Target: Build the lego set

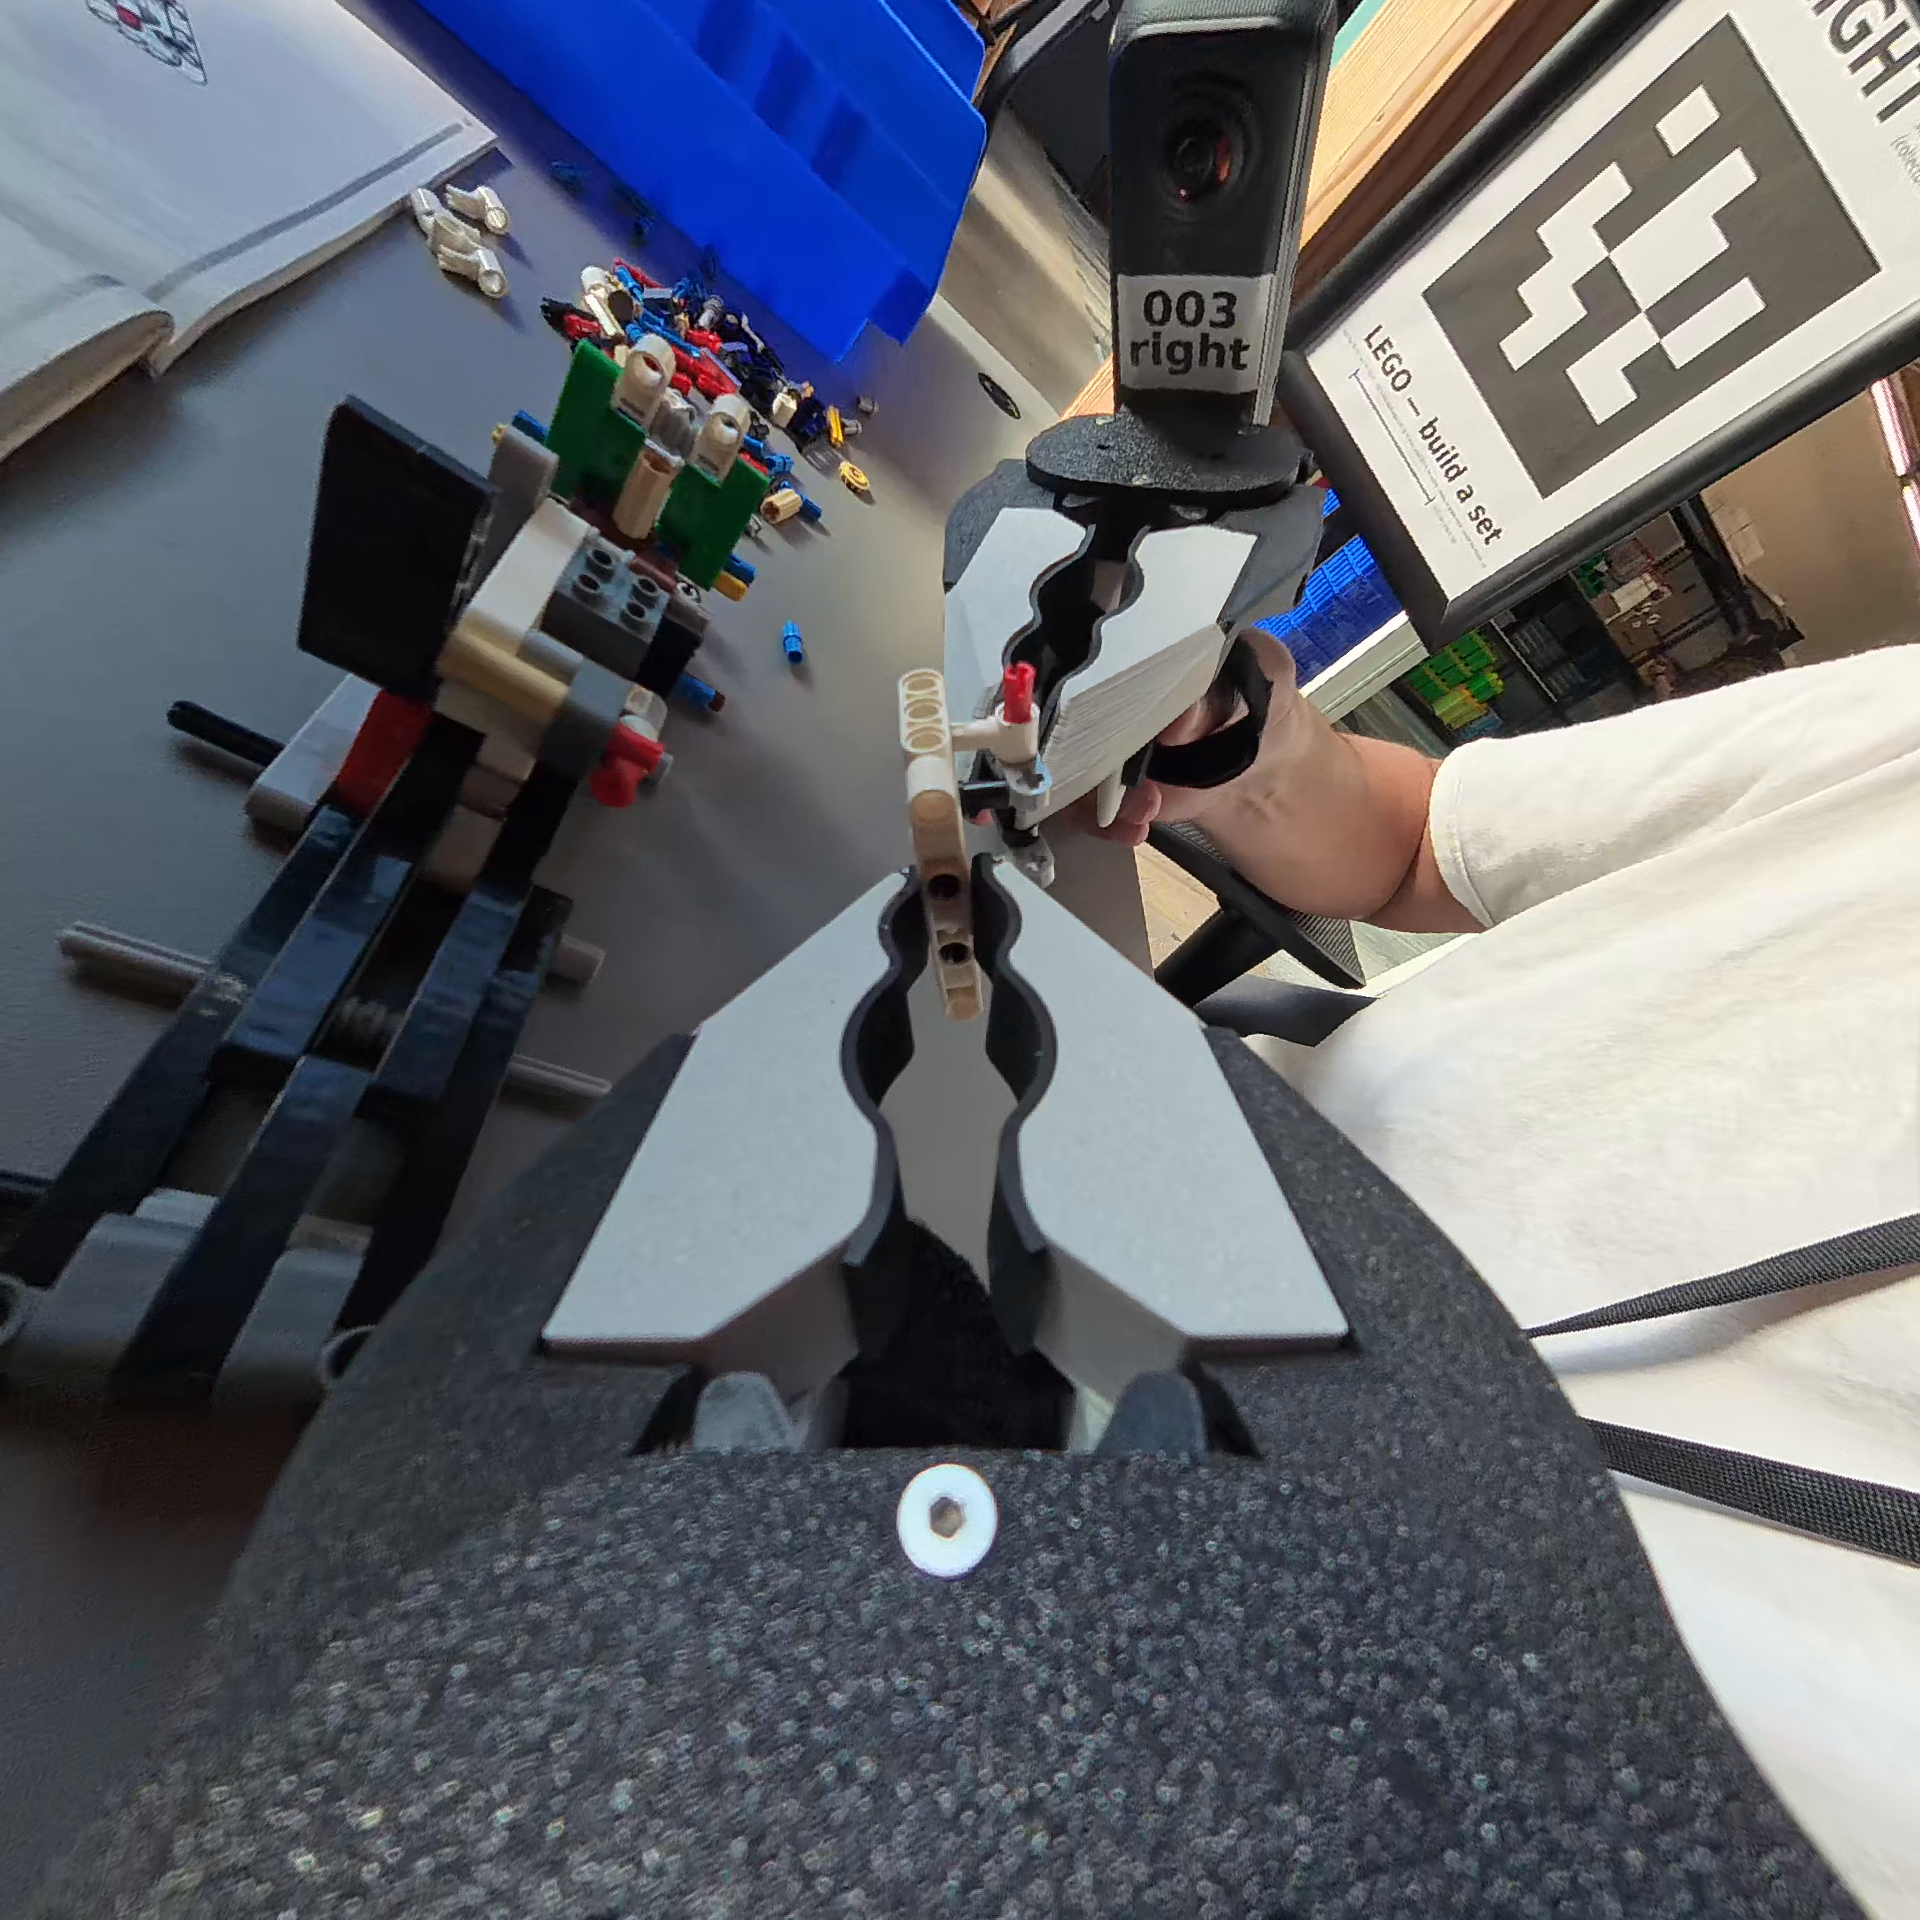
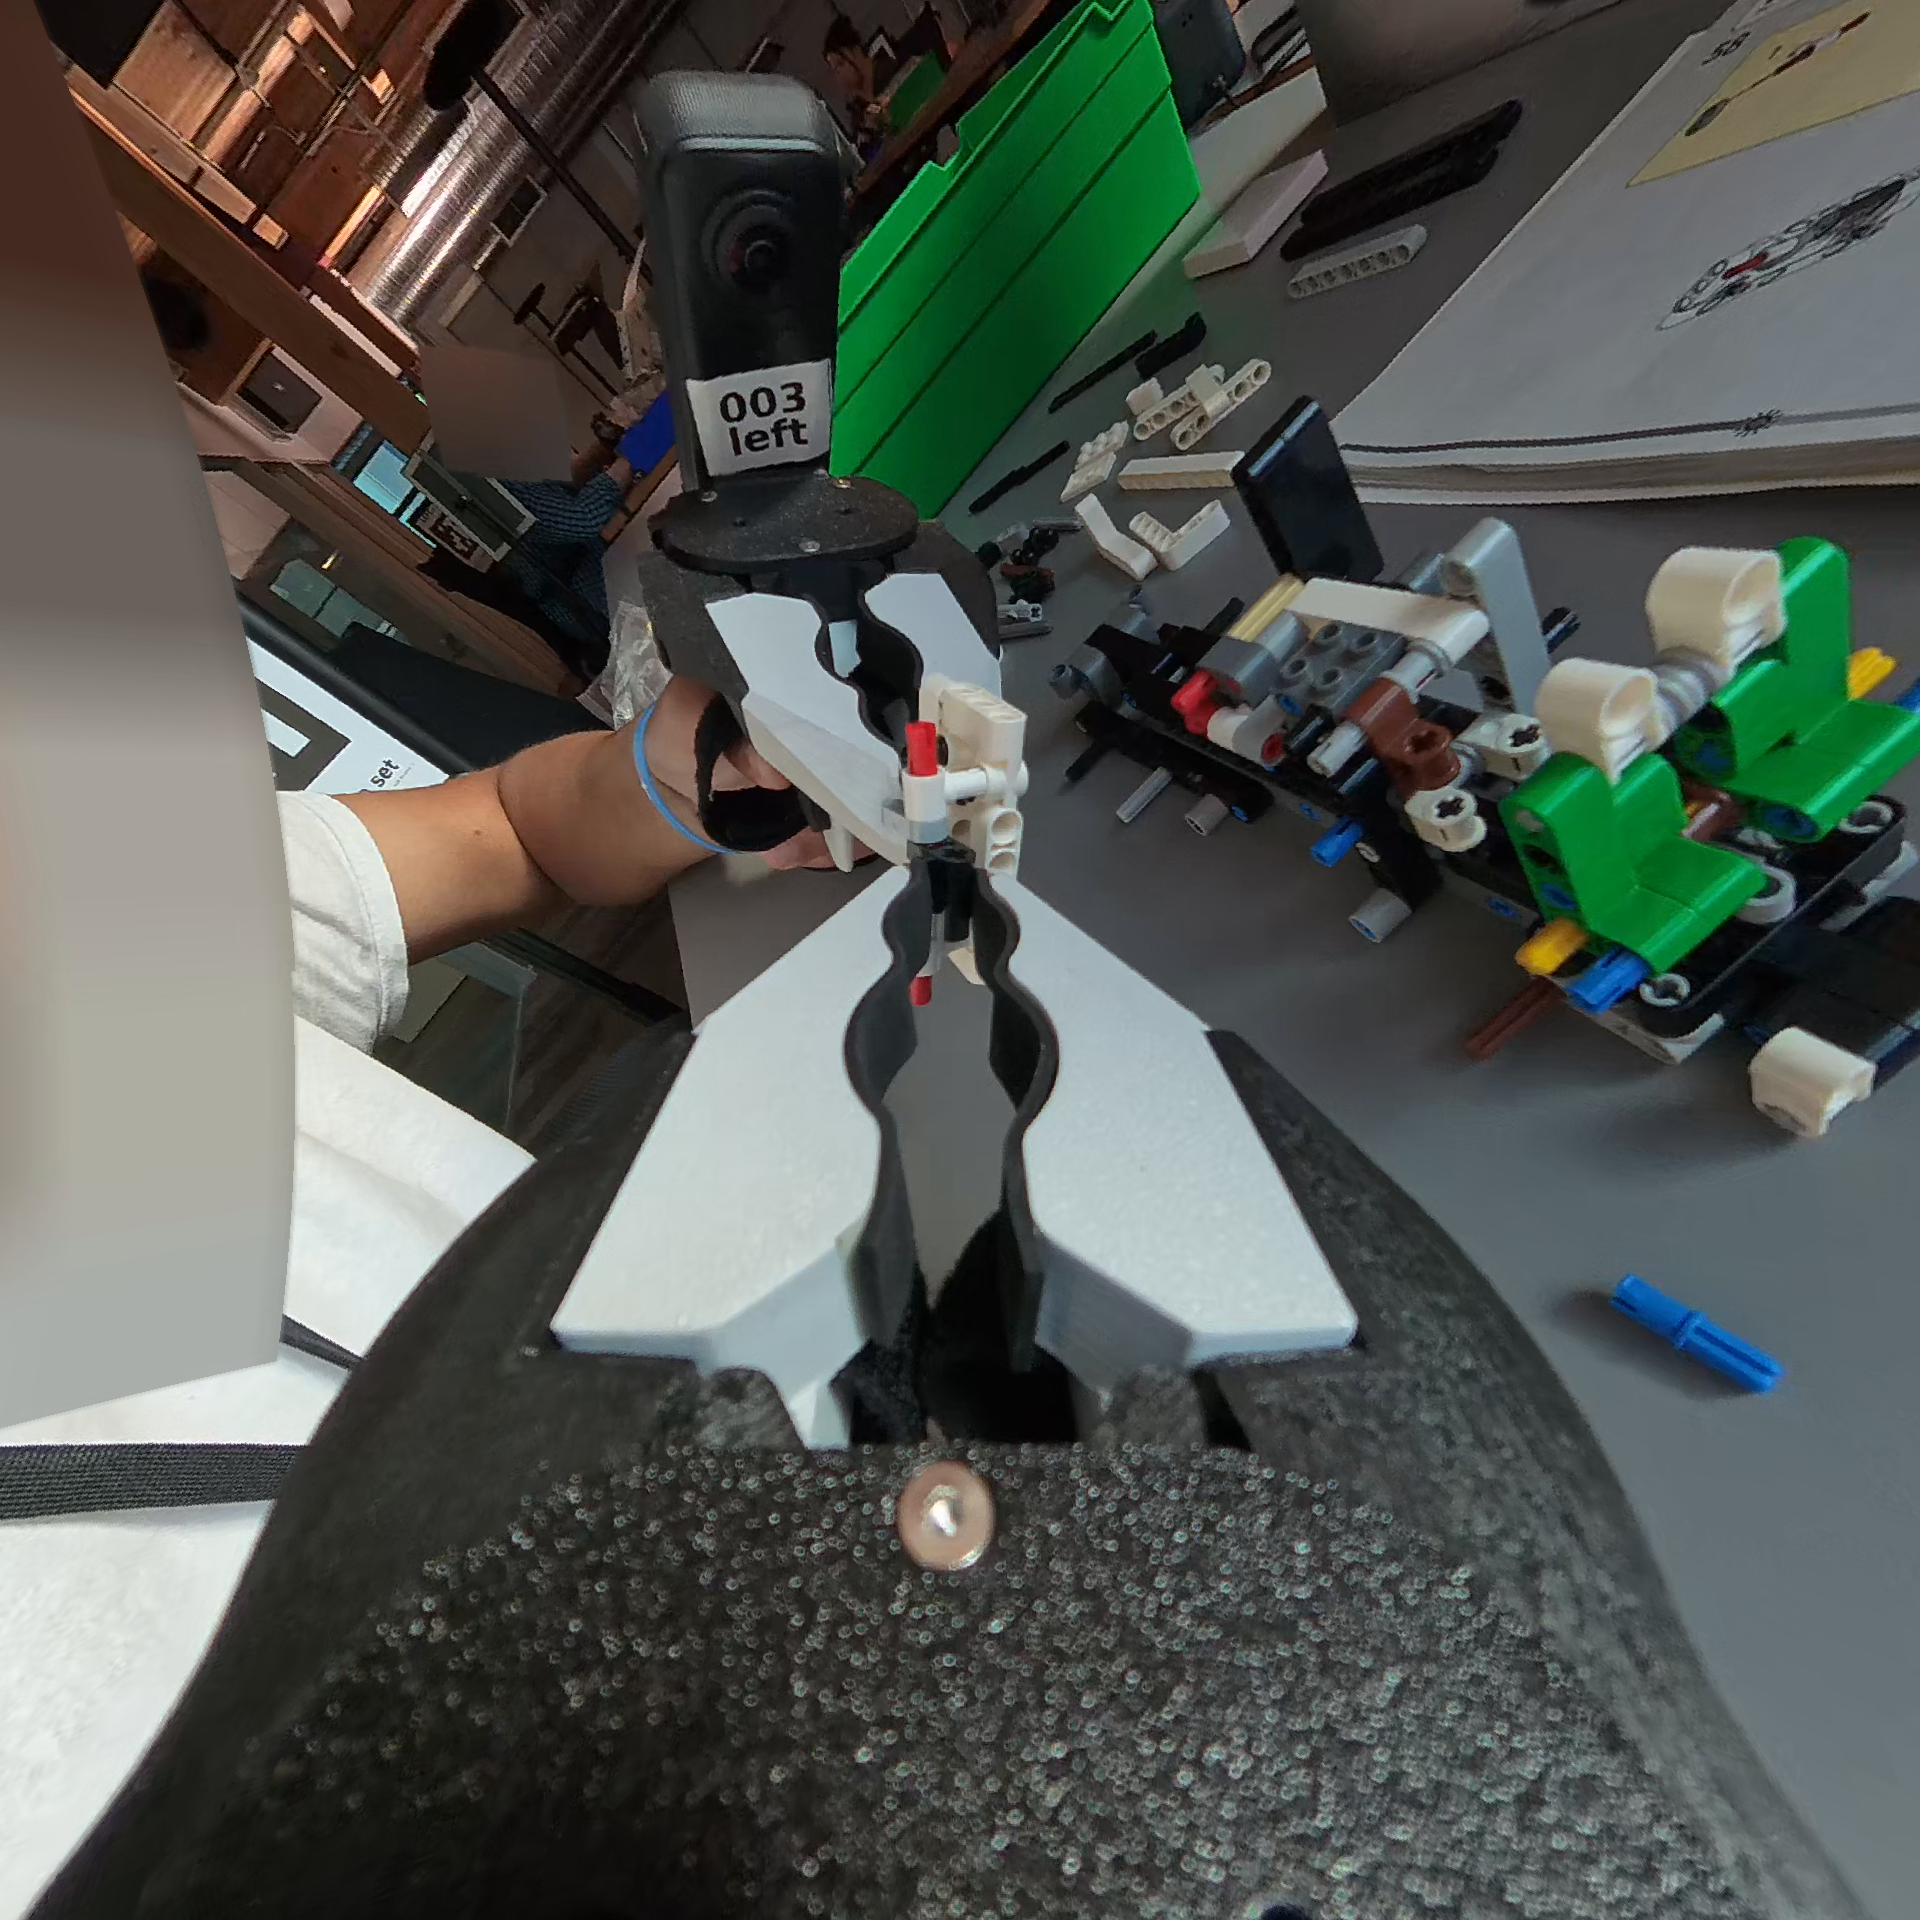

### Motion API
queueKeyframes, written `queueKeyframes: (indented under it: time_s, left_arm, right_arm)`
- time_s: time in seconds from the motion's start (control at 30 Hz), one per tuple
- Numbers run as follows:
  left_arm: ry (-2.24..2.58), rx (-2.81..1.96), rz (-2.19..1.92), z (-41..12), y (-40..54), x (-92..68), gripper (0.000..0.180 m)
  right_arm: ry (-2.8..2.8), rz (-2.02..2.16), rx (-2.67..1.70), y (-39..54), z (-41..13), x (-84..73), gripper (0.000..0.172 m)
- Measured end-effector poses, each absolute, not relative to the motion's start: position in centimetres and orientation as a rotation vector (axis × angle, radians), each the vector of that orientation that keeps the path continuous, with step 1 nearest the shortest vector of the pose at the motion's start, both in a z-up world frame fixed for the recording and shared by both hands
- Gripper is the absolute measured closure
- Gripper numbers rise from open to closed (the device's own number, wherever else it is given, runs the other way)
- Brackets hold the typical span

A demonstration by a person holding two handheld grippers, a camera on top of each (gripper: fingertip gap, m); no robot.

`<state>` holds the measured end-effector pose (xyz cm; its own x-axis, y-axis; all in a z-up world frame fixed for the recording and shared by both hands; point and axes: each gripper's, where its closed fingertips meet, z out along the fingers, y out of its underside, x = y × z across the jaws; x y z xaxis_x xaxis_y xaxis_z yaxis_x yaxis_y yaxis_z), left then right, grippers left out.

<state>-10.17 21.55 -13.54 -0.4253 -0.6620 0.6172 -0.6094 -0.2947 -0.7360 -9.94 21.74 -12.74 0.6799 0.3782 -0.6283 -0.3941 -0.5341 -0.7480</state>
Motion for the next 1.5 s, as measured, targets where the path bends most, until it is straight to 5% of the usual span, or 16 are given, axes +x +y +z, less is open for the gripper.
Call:
queueKeyframes:
  time_s: [1.5]
  left_arm:
    - [1.753,-1.855,-1.905,-14.4,22.1,-10.1,0.176]
  right_arm:
    - [-0.031,0.662,-1.947,22.6,-13.7,-9.6,0.165]
